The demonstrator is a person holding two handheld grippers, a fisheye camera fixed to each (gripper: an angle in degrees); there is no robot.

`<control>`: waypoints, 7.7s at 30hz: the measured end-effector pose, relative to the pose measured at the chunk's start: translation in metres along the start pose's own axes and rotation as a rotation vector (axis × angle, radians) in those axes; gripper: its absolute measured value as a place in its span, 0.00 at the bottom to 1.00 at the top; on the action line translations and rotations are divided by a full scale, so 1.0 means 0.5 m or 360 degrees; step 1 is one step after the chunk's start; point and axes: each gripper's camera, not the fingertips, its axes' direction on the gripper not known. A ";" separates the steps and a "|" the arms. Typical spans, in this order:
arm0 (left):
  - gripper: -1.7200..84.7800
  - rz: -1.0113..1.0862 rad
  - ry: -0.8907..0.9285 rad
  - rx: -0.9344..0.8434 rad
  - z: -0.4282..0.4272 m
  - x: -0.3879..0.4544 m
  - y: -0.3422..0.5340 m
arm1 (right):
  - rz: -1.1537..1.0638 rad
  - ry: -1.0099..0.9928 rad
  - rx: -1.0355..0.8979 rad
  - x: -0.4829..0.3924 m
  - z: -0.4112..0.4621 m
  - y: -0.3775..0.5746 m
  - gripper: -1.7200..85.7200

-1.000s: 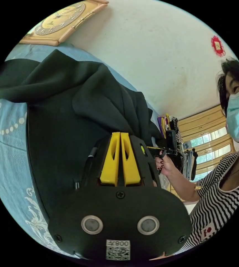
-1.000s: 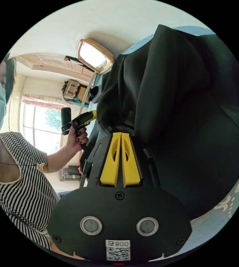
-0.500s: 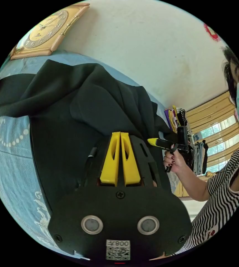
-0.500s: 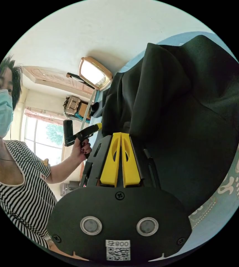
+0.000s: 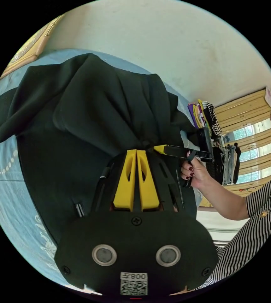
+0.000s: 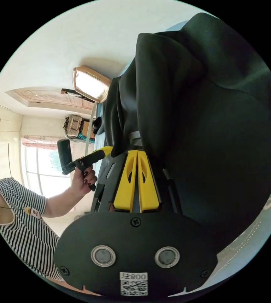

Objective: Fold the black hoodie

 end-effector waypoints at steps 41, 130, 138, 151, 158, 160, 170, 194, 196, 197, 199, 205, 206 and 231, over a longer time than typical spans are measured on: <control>0.11 0.0498 0.0648 -0.1100 0.687 0.633 -0.242 | 0.0973 0.0509 0.1524 -0.062 -0.914 0.477 0.13; 0.06 -0.0028 0.0858 -0.0103 -0.129 0.240 -0.447 | 0.0385 -0.1547 0.0588 0.119 -0.441 0.025 0.06; 0.06 -0.0021 0.0675 -0.0096 -0.297 0.144 -0.421 | 0.0360 -0.1568 0.0387 0.113 -0.226 -0.054 0.06; 0.07 -0.0073 0.0473 -0.0189 -0.460 -0.009 -0.389 | 0.0185 -0.1228 0.0147 0.088 0.016 -0.149 0.06; 0.07 -0.0210 0.0384 -0.0312 -0.443 -0.102 -0.376 | 0.0147 -0.0942 0.0016 0.116 0.127 -0.166 0.07; 0.07 -0.0257 0.0351 -0.0312 -0.433 -0.124 -0.377 | 0.0145 -0.0859 -0.0011 0.128 0.148 -0.172 0.06; 0.09 -0.0482 0.0159 -0.0223 -0.400 -0.176 -0.367 | 0.0148 -0.0753 -0.0035 0.192 0.136 -0.145 0.03; 0.18 0.0391 0.0340 -0.0746 0.030 0.342 -0.960 | 0.0549 -0.0788 0.0905 0.438 -0.454 -0.015 0.10; 0.17 0.0389 0.0301 -0.0910 0.072 0.352 -0.977 | 0.0605 -0.0867 0.0919 0.452 -0.463 -0.014 0.09; 0.15 0.0397 0.0291 -0.0993 0.090 0.360 -0.984 | 0.0631 -0.0932 0.0946 0.460 -0.470 -0.017 0.09; 0.14 0.0430 0.0243 -0.1079 0.109 0.375 -0.990 | 0.0638 -0.0977 0.0931 0.467 -0.476 -0.029 0.07; 0.07 0.0557 0.0306 -0.1201 0.145 0.423 -0.993 | 0.0623 -0.1107 0.0904 0.472 -0.491 -0.033 0.04; 0.07 0.0614 0.0425 -0.1130 0.137 0.435 -0.993 | 0.0595 -0.1103 0.0899 0.471 -0.499 -0.025 0.04; 0.15 0.0484 0.0860 -0.0943 0.292 0.471 -1.108 | 0.0360 -0.0619 0.1084 0.433 -0.587 0.062 0.03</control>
